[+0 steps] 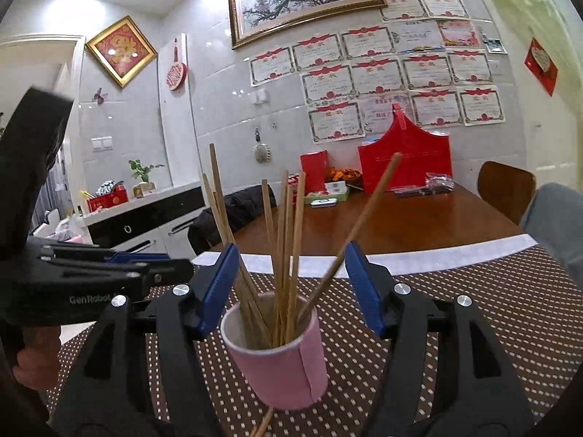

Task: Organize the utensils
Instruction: 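Lower both chopsticks into the pink cup and open both grippers, then withdraw both open grippers from the cup back toward the chopstick pile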

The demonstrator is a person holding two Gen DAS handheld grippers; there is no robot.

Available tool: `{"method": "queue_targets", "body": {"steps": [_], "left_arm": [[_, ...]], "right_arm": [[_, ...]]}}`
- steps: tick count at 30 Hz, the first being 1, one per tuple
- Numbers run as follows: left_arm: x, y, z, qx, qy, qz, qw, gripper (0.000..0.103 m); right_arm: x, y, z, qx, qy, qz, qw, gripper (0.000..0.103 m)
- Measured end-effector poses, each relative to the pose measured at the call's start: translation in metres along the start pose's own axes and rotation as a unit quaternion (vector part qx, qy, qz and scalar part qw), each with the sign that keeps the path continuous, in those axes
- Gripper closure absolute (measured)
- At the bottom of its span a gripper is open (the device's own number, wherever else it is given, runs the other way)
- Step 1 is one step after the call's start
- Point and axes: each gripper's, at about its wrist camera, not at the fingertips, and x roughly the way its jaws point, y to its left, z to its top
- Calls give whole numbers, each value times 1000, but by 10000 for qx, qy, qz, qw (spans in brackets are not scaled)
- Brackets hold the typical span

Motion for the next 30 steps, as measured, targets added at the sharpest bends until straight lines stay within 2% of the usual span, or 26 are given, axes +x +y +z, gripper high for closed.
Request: {"method": "queue_targets", "body": {"steps": [6,8,10,12,13,20,25,30], "left_arm": [[-17,5,-20,-74,-32,-70,9999,71],[-23,6,-25,-98,-61,-118,9999,68],[-29,6,-31,-113,-87,-154,9998,55],[-37,7,-37,-127,-160,-143,9997,48],[-41,7,-40,-120,-218,-143,9996,48],[-66,4,-61,-44,-409,-196,9990,41],[-74,4,-77,2,-395,-249,9989,41],[-78,7,-97,-86,-261,-395,9988,40]], "right_arm": [[-32,5,3,-22,-89,-132,9999,26],[-42,7,3,-40,-82,-190,9998,17],[-52,8,3,-17,-82,-202,9998,15],[-61,9,3,11,-82,-142,9999,11],[-64,9,3,19,-62,-125,9999,10],[-89,10,-1,43,13,-278,9996,8],[-98,9,-10,67,291,-329,9990,8],[-96,6,-26,177,807,-376,9959,8]]}}
